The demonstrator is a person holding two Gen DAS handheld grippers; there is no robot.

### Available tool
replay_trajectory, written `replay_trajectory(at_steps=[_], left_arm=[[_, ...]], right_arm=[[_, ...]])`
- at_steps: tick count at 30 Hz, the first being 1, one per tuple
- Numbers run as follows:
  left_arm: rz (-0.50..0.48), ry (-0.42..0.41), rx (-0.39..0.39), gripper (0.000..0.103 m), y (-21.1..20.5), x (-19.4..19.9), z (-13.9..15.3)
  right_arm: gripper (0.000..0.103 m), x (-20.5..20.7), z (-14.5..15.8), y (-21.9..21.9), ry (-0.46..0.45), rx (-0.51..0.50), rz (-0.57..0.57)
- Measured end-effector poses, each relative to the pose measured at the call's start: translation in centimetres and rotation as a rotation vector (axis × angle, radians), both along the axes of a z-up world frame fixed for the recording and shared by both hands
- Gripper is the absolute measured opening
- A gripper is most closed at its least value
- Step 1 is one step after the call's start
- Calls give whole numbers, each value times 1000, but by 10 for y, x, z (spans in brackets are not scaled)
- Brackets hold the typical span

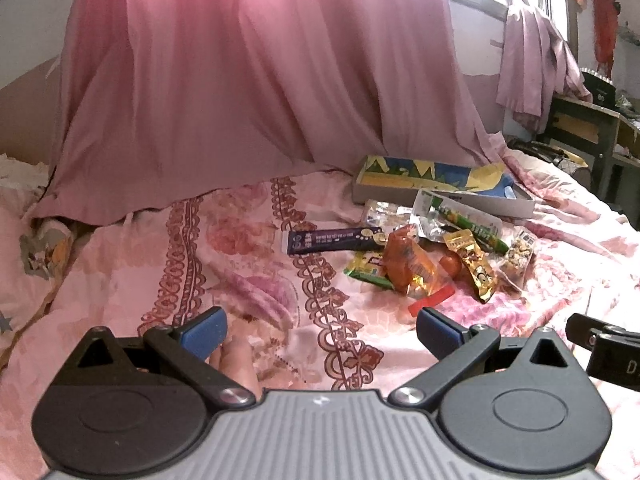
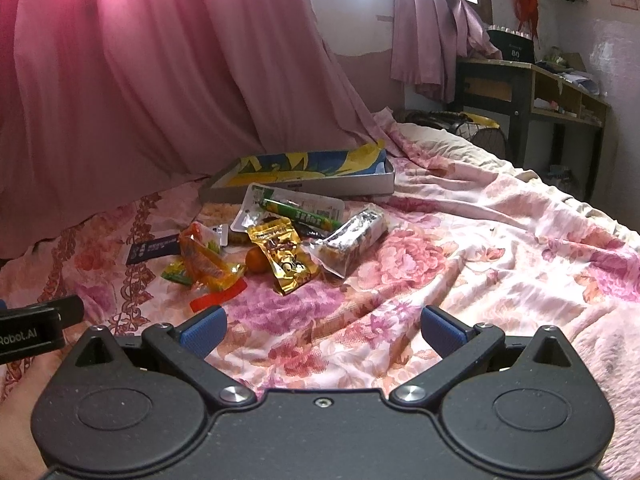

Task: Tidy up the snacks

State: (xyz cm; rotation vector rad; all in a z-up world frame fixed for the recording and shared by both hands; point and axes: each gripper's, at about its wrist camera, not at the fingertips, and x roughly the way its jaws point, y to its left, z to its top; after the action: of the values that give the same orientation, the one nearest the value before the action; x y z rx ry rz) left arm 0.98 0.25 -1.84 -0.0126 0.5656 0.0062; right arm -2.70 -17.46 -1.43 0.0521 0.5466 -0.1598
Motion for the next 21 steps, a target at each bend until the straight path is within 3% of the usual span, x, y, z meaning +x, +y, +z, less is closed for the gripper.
replay_trajectory(at_steps=[11,21], left_arm=[[7,57,-60,103,6,15,-11],[-31,43,-50,103,-7,47,-10]], right_arm=[[102,7,-2,-1,30,19,0],[103,17,5,-17,38,106,-26]])
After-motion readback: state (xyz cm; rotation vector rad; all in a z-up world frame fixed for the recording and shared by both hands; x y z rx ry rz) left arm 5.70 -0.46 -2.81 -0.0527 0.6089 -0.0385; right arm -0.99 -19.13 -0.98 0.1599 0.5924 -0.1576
